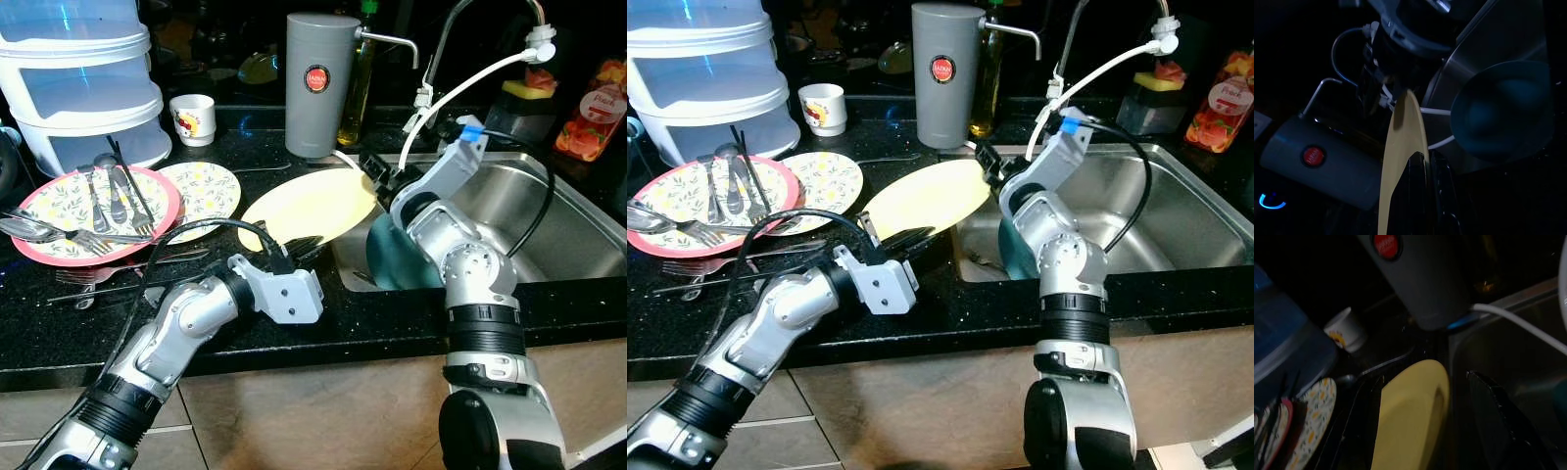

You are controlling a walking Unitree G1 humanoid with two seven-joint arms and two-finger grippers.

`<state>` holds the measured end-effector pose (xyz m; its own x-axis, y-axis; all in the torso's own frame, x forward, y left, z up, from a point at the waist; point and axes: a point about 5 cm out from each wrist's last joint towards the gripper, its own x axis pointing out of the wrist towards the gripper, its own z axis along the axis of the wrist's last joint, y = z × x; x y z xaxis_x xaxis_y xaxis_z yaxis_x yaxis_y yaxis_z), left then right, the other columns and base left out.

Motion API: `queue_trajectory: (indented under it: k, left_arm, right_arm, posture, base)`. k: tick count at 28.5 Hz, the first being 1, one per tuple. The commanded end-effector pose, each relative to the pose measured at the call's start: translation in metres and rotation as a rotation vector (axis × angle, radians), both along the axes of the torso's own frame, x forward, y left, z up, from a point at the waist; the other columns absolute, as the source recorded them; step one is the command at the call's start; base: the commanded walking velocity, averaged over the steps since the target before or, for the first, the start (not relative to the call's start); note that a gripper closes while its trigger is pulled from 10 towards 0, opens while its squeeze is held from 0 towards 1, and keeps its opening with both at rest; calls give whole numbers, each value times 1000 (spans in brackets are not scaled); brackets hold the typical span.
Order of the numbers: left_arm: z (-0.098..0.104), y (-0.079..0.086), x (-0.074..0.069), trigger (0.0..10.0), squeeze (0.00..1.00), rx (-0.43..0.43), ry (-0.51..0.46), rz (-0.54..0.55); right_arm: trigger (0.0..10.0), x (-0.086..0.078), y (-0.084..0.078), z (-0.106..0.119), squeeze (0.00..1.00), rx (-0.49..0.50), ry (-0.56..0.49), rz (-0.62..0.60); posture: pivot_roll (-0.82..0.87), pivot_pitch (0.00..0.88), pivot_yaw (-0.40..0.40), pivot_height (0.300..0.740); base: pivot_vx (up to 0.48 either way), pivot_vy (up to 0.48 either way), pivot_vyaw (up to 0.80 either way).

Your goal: Kitchen organization

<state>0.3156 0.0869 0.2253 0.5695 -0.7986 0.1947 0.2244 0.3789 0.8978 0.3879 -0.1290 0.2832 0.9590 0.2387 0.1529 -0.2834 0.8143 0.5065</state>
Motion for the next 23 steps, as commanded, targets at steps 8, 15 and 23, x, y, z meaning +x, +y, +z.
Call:
queue_trajectory:
  k: [8,15,23]
  left_arm:
    - [-12,2,3,0,0,86,-9,14]
    - [-13,2,4,0,0,100,-33,13]
    - [-14,4,7,0,0,119,-49,18]
  right_arm:
    - [10000,3,-10,-31,302,-40,249,67]
    - [10000,-4,-5,-48,0,6,366,205]
    - [0,-5,-3,-48,0,193,386,256]
  posture:
    - [103,95,-22,740]
    - [103,95,-22,740]
    - [107,90,-18,740]
  base:
    - [0,0,0]
    - [0,0,0]
    - [0,0,0]
